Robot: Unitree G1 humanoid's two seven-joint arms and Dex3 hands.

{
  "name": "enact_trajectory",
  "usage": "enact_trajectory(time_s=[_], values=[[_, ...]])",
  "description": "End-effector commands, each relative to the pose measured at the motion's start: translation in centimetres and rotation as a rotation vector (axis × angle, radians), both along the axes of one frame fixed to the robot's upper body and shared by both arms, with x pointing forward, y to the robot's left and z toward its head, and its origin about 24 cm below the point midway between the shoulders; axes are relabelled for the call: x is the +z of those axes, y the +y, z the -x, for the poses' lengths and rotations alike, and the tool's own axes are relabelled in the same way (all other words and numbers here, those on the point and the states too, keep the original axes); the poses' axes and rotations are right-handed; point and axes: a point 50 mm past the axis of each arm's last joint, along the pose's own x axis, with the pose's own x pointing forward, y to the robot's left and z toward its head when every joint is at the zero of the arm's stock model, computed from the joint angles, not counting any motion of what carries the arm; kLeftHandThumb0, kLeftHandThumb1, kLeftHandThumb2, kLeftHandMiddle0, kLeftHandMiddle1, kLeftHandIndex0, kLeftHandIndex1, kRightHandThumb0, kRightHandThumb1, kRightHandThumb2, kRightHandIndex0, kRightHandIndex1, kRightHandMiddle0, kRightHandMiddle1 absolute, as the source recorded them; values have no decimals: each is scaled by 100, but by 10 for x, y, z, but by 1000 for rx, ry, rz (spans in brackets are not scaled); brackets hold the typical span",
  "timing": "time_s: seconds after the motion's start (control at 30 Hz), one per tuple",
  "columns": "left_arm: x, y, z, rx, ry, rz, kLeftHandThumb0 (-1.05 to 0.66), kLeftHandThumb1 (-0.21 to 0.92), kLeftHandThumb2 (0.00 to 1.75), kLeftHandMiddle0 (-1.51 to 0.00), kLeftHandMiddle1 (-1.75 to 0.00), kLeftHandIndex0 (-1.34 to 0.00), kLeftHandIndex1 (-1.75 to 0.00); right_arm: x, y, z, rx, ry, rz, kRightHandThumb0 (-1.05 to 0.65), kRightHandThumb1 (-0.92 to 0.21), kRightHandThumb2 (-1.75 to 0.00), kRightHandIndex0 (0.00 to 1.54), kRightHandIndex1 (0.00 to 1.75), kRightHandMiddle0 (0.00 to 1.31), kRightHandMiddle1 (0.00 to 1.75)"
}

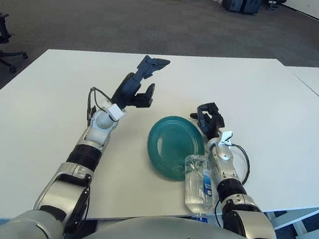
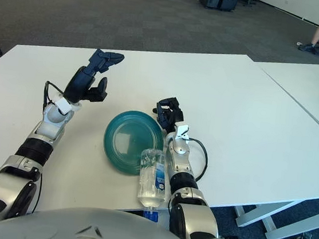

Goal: Put the bottle into the plate.

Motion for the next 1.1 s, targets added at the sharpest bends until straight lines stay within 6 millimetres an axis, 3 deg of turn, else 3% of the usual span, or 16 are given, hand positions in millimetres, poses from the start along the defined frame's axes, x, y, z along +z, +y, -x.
enact_trajectory(time_s=[0.0, 0.4, 0.6, 1.07], values=[[8, 2, -5, 8, -20, 27, -70, 92, 108, -52, -22, -12, -108, -11, -2, 7, 2, 58, 9, -35, -92, -48, 45, 111, 23, 171], [-5, -2, 2, 96, 215, 236, -68, 92, 92, -46, -28, -3, -109, -10, -1, 9, -6, 51, 17, -35, -92, -49, 44, 111, 23, 172], [-7, -4, 6, 161, 284, 291, -69, 92, 85, -36, -51, -2, -113, -11, -1, 9, -9, 59, 20, -35, -92, -49, 43, 111, 22, 172], [-13, -6, 12, 278, 319, 357, -67, 92, 80, -43, -75, -15, -119, -10, 0, 9, -2, 55, 29, -35, -92, -49, 43, 112, 22, 172]])
